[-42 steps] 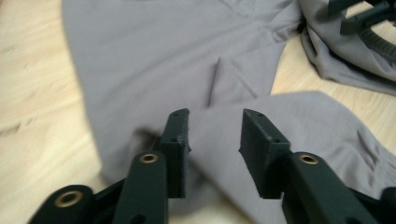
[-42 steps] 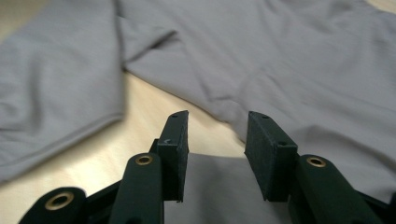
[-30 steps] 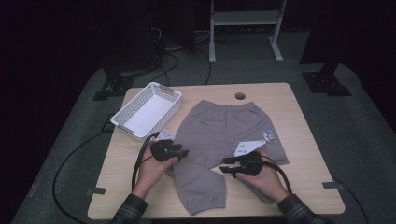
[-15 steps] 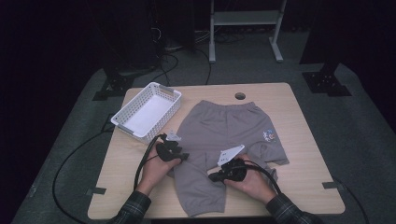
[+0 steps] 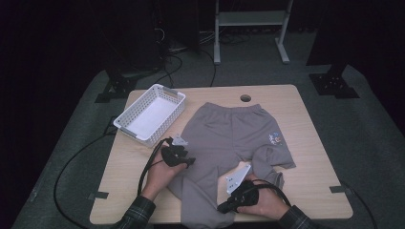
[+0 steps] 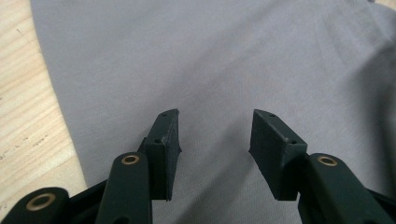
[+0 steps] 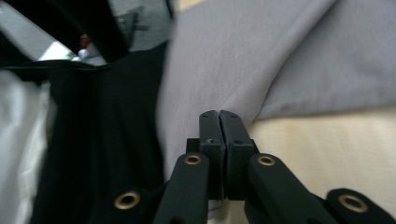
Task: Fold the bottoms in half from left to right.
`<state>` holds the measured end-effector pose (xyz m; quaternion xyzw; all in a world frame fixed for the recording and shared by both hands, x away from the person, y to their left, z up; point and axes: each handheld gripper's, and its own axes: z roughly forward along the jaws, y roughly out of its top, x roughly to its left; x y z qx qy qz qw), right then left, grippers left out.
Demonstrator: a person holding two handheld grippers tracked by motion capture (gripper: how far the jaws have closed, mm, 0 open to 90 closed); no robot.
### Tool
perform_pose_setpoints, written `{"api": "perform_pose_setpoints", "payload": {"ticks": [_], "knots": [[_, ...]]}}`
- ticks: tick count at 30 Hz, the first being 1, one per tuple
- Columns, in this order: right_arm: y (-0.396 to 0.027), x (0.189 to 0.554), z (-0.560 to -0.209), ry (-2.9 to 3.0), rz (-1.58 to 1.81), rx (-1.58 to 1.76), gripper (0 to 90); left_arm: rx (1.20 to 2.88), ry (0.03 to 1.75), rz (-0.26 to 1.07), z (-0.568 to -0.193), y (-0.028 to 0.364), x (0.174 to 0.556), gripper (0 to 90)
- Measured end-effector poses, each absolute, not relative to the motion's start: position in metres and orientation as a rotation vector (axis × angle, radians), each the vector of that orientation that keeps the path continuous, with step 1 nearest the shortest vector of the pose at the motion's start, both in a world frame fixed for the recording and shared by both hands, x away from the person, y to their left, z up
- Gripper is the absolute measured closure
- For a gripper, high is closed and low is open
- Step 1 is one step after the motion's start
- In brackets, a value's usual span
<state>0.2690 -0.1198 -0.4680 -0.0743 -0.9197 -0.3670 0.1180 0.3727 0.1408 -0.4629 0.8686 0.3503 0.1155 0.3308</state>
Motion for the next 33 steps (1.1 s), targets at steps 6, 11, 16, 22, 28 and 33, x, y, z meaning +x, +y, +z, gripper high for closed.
{"api": "perform_pose_setpoints", "payload": {"ticks": [6, 11, 16, 22, 28, 33], "knots": [[-0.132, 0.291, -0.454, -2.747, -1.276, -0.387, 68.7, 2.263, 0.912, 0.297, -0.466, 0.138, 0.371, 51.7], [-0.135, 0.324, -0.448, -2.856, -1.397, -0.656, 76.7, 2.252, 0.918, 0.296, -0.466, 0.138, 0.370, 52.0], [-0.124, 0.353, -0.457, -2.924, -1.364, -0.809, 81.7, 2.244, 0.910, 0.292, -0.467, 0.139, 0.368, 52.0], [-0.112, 0.346, -0.473, -2.941, -1.226, -0.666, 81.7, 2.240, 0.901, 0.260, -0.467, 0.141, 0.361, 51.7], [-0.113, 0.323, -0.471, -2.972, -1.178, -0.475, 76.8, 2.258, 0.881, 0.245, -0.466, 0.142, 0.347, 50.1], [-0.120, 0.313, -0.470, -3.026, -1.147, -0.429, 75.0, 2.250, 0.884, 0.208, -0.466, 0.144, 0.338, 48.7]]}}
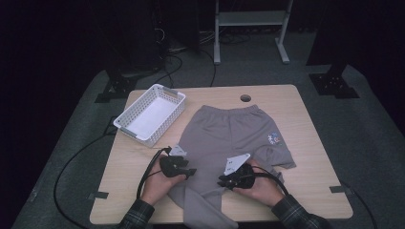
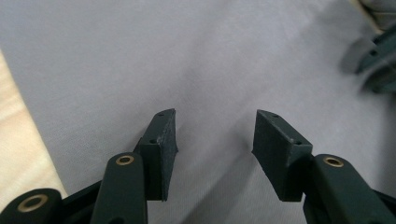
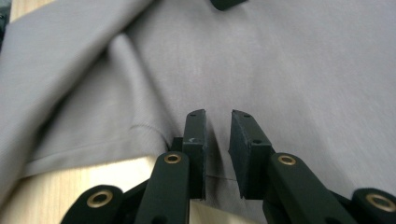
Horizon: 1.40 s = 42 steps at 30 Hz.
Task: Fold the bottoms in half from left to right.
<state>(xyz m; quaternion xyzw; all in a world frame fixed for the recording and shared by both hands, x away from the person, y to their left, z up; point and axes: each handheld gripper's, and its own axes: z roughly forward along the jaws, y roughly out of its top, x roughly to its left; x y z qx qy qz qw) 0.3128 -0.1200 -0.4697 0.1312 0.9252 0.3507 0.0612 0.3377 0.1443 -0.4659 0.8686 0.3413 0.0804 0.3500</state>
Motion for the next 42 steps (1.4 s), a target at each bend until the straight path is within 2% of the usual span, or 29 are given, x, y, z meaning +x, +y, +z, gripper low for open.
{"api": "perform_pose_setpoints", "payload": {"ticks": [11, 23, 28, 32, 40, 42], "knots": [[-0.144, 0.330, -0.471, 2.751, 1.064, 0.509, 72.6, 2.245, 0.857, 0.184, -0.467, 0.138, 0.328, 45.0], [-0.146, 0.334, -0.471, 2.744, 1.070, 0.538, 71.8, 2.273, 0.826, 0.166, -0.466, 0.153, 0.278, 46.2], [-0.146, 0.334, -0.471, 2.733, 1.069, 0.561, 71.5, 2.211, 0.800, 0.199, -0.458, 0.159, 0.268, 56.1], [-0.145, 0.336, -0.472, 2.729, 1.077, 0.578, 71.5, 2.162, 0.732, 0.129, -0.453, 0.146, 0.271, 58.9], [-0.146, 0.335, -0.473, 2.715, 1.088, 0.607, 71.5, 2.136, 0.737, -0.015, -0.469, 0.128, 0.282, 60.4], [-0.145, 0.335, -0.473, 2.710, 1.090, 0.610, 71.5, 2.162, 0.732, -0.024, -0.471, 0.125, 0.282, 65.0]]}}
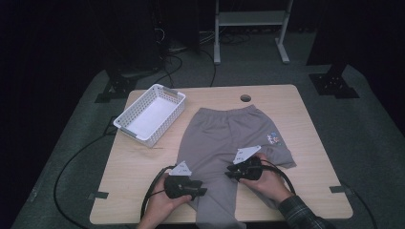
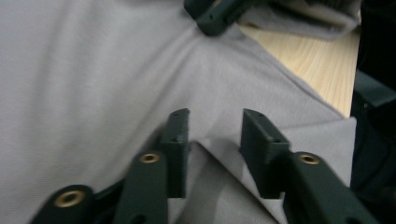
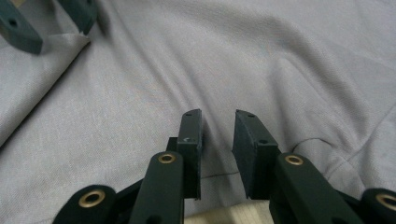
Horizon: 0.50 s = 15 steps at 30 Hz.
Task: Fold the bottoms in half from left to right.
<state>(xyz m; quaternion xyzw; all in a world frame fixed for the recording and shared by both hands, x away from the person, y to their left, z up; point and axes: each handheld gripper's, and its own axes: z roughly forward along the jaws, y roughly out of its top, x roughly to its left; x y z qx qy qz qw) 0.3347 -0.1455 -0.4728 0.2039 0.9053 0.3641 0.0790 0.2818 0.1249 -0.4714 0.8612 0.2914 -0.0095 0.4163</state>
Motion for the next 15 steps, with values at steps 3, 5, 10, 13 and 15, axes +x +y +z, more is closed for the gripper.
{"api": "perform_pose_setpoints", "payload": {"ticks": [3, 5, 10, 13, 15], "knots": [[-0.145, 0.333, -0.473, 2.700, 1.093, 0.627, 71.5, 2.186, 0.737, -0.033, -0.476, 0.123, 0.281, 82.8], [-0.146, 0.333, -0.474, 2.691, 1.099, 0.630, 71.5, 2.186, 0.758, -0.052, -0.475, 0.125, 0.281, 89.8], [-0.146, 0.332, -0.474, 2.679, 1.101, 0.636, 71.5, 2.172, 0.768, -0.032, -0.469, 0.132, 0.265, 90.0], [-0.146, 0.332, -0.474, 2.681, 1.096, 0.638, 71.6, 2.162, 0.774, -0.018, -0.464, 0.142, 0.250, 90.0], [-0.146, 0.332, -0.474, 2.675, 1.098, 0.638, 71.7, 2.157, 0.785, -0.020, -0.463, 0.151, 0.239, 90.0]]}}
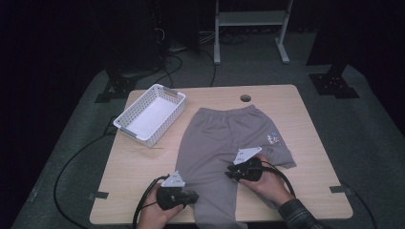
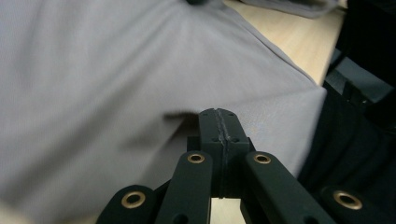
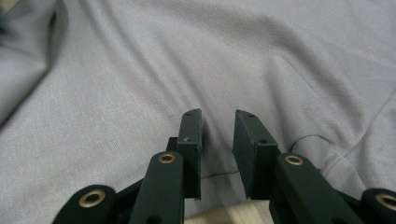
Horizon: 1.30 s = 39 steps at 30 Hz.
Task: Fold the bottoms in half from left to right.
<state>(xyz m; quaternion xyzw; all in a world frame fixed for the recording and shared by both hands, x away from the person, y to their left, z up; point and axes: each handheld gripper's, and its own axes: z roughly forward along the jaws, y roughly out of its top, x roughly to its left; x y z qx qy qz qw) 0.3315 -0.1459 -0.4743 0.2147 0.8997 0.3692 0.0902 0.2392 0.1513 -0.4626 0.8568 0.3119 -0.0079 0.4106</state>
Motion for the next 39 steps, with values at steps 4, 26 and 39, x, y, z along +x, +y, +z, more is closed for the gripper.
{"api": "perform_pose_setpoints", "payload": {"ticks": [4, 26, 39], "knots": [[-0.146, 0.330, -0.474, 2.671, 1.085, 0.640, 72.1, 2.149, 0.813, -0.008, -0.461, 0.165, 0.224, 90.0], [-0.146, 0.326, -0.470, 2.679, 1.055, 0.641, 60.7, 2.070, 0.870, 0.193, -0.451, 0.188, 0.239, 58.0], [-0.207, 0.318, -0.435, 2.526, 1.205, 0.723, 59.7, 2.154, 0.736, 0.246, -0.458, 0.144, 0.308, 52.5]]}}
